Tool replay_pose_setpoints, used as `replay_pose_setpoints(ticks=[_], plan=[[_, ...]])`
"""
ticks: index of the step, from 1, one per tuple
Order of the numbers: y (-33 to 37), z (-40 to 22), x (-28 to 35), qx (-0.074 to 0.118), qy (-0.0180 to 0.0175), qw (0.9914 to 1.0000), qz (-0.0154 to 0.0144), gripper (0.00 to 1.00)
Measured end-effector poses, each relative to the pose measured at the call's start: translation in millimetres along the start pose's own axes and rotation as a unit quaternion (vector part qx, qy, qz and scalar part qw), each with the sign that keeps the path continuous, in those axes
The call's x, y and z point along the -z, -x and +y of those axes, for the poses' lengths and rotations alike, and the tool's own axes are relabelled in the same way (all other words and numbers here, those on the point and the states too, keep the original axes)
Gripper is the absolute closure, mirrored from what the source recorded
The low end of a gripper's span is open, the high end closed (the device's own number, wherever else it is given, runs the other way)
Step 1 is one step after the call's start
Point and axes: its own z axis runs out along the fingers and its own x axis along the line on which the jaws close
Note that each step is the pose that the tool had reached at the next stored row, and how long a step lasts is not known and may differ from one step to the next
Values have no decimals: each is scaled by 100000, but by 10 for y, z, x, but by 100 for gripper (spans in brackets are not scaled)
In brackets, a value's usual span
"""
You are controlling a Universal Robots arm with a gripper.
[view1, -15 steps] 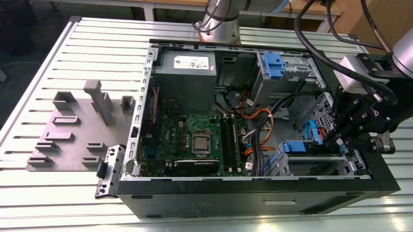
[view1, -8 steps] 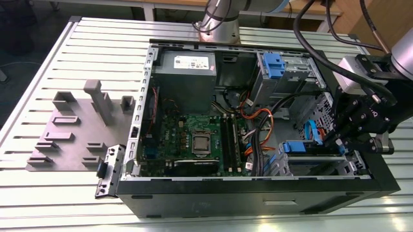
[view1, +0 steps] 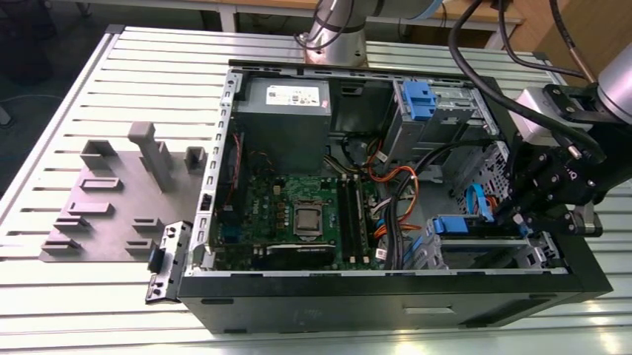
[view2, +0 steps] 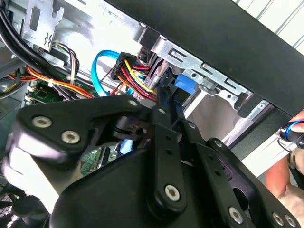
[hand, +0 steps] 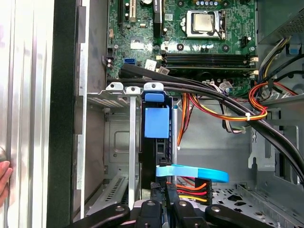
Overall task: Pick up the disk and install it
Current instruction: 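Insert the second disk wire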
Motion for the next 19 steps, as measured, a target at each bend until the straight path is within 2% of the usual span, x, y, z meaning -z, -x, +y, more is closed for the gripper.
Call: replay_pose_setpoints(ticks=[3,5,6,8,10,11,14,19], plan=[[0,0,0,-1,-3,100000,12,77],[0,0,2,-3,-4,100000,34,65],[0,0,2,-2,-4,100000,35,65],[-1,0,2,-4,-5,100000,39,53],[0,0,1,-5,-5,100000,39,53],[0,0,1,-3,-6,100000,39,47],[0,1,25,-3,-5,100000,22,47],[-1,8,146,-6,-5,100000,20,47]])
